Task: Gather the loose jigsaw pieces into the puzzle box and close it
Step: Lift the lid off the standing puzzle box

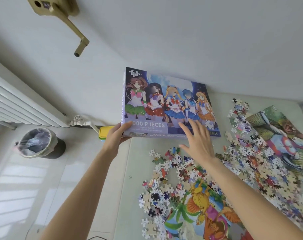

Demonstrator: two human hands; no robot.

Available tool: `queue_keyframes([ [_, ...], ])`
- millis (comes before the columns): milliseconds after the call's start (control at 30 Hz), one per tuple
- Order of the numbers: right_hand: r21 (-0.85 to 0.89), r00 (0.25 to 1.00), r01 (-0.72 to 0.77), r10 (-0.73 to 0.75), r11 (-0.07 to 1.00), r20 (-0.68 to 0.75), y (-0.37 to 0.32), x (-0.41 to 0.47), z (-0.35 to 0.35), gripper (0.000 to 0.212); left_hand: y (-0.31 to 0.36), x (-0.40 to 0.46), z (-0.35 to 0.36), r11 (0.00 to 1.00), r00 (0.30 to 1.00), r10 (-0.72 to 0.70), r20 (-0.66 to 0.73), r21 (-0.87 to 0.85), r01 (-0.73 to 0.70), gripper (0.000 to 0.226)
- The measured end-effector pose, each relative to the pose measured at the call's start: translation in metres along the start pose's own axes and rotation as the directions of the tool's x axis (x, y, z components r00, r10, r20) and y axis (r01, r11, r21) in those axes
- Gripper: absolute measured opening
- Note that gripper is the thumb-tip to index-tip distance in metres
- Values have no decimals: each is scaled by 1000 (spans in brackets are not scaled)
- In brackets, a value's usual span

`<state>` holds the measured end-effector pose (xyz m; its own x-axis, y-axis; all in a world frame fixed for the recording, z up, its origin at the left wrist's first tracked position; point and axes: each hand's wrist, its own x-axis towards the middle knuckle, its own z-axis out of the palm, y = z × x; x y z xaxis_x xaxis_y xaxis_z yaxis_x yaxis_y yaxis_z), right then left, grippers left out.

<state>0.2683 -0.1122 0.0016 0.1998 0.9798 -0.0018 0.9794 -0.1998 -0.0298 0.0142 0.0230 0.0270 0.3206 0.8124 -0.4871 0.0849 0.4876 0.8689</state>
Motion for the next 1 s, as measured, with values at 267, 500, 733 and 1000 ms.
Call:
queue_keyframes([
  [267, 37, 945, 146, -128, 989, -302, -38, -10, -60, 85, 36, -77, 36, 996, 994, 82, -70, -15, -83, 37],
  [500, 96, 883, 163, -102, 982, -459, -69, -24, -117, 79, 82, -138, 78, 941, 940, 334, -74, 81, -328, 71],
  [733, 767, 925, 245, 93, 593, -368, -33, -26, -167, 66, 96, -129, 54, 584, 689, 725, -20, 548, -599, 48],
  [1000, 962, 996, -8, 92, 274, -18, 24, -14, -185, 66, 142, -81, 55, -28, 458, 799, 390, 785, -619, 61],
])
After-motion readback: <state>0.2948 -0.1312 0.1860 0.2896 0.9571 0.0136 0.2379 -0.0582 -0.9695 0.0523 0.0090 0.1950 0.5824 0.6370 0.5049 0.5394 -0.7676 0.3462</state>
